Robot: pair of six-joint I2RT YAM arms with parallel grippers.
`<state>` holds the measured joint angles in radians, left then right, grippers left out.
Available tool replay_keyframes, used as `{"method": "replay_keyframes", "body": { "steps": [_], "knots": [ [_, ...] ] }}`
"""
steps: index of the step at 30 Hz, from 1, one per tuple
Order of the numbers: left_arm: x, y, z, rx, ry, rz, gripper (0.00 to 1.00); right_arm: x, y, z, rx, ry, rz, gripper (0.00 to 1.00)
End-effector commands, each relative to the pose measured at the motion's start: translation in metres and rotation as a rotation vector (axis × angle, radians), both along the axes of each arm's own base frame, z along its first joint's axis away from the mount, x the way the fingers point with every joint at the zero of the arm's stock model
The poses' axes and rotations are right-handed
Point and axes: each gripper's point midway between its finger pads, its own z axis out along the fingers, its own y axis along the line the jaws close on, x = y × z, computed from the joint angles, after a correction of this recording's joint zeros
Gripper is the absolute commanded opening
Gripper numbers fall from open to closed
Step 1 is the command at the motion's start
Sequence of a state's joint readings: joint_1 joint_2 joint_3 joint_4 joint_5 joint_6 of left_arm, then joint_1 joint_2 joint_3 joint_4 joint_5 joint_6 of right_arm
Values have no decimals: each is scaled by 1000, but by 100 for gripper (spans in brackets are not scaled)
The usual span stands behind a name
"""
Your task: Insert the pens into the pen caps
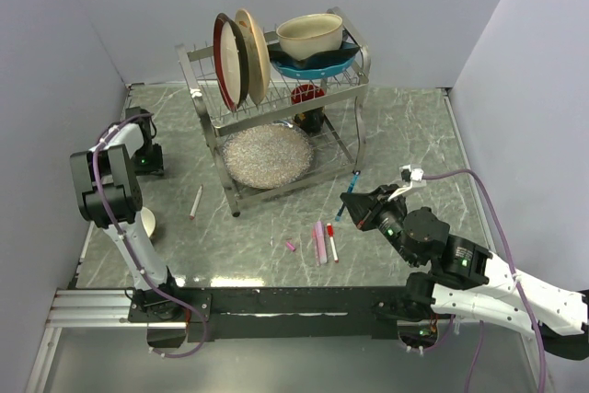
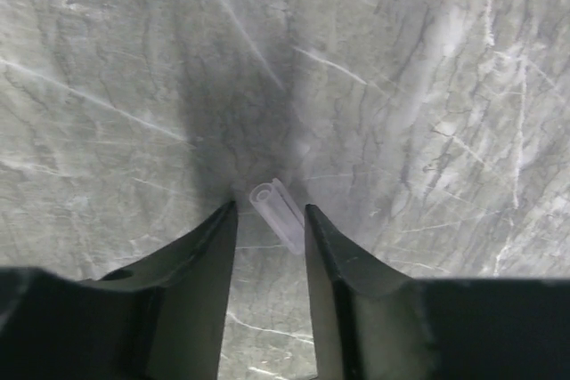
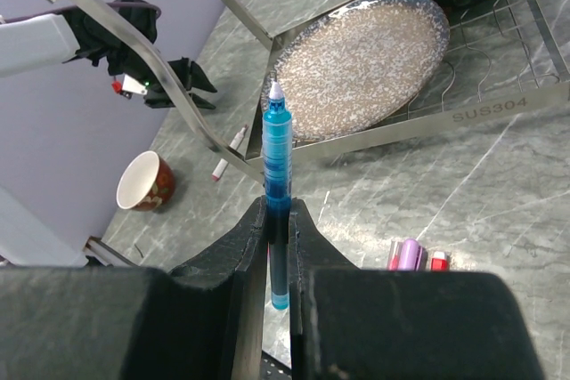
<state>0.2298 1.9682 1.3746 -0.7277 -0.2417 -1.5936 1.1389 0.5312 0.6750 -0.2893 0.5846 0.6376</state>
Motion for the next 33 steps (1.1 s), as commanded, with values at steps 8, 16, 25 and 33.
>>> {"method": "replay_keyframes", "body": {
  "steps": [8,16,25,33],
  "knots": [
    [-17,8,-10,56,61,-41,25,1,-6,31,70,-34,-22,0],
    [-33,11,-11,99,128,-147,8,-4,-7,32,114,-17,-9,0],
    [-26,6,-17,74,141,-238,32,-6,-9,33,126,-10,-6,0],
    [-22,0,-31,41,142,-259,31,-5,-7,32,123,-8,-5,0]
  ]
}}
